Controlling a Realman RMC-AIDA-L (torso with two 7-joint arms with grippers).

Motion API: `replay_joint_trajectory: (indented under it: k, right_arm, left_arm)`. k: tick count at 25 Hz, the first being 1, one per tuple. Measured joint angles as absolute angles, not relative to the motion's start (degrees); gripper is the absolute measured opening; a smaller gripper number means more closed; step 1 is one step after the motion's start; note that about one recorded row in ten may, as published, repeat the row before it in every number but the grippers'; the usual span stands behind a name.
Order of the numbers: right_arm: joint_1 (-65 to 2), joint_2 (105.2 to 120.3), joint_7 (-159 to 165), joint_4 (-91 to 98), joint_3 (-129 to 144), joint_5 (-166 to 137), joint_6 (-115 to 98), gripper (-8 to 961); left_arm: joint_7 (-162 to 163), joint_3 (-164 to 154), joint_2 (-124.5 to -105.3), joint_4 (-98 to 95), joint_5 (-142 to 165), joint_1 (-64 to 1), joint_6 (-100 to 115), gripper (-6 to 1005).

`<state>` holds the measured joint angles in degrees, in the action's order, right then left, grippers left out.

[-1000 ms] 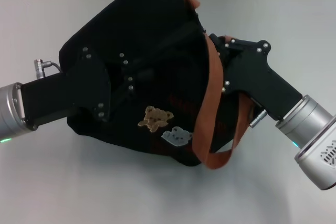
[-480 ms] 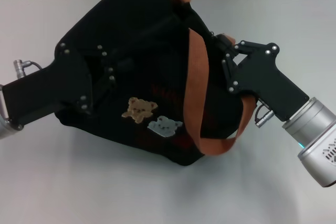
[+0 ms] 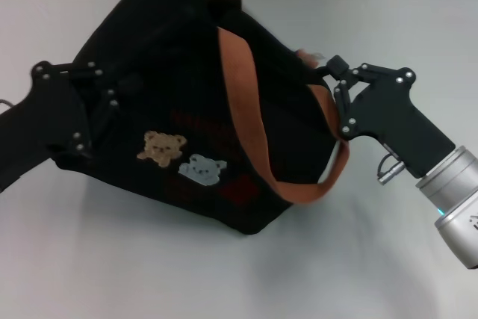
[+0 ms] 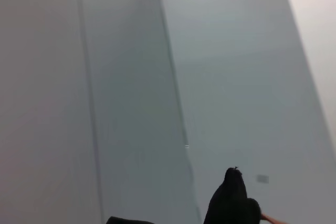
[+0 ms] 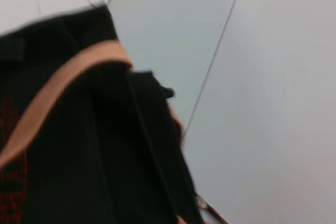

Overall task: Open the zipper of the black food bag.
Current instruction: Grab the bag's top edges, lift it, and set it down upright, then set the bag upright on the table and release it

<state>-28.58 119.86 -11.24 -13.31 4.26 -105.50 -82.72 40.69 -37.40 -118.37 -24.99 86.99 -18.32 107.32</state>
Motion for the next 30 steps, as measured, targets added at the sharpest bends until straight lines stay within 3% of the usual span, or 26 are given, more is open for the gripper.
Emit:
replay_joint_trajectory:
  k: [11,25,30]
  right_arm:
    - [-27.3,119.77,-10.1,-11.5,2.8,-105.5,-82.6,0]
    - [-29.9,119.38,1.3,-10.8,3.6,-106.1,-91.6,40]
    - [-30.6,119.31,18.8,-3.1,3.3,-106.1,-97.6,232]
  left_arm:
    - [39.8,-33.7,-118.27,-23.8,87.0,-15.2,107.5,71]
    - [39.8,-34.2,-118.39,-23.8,87.3,-16.3,107.7,71]
    - [39.4,-33.5,-118.37,-21.9,87.1,-15.7,105.0,71]
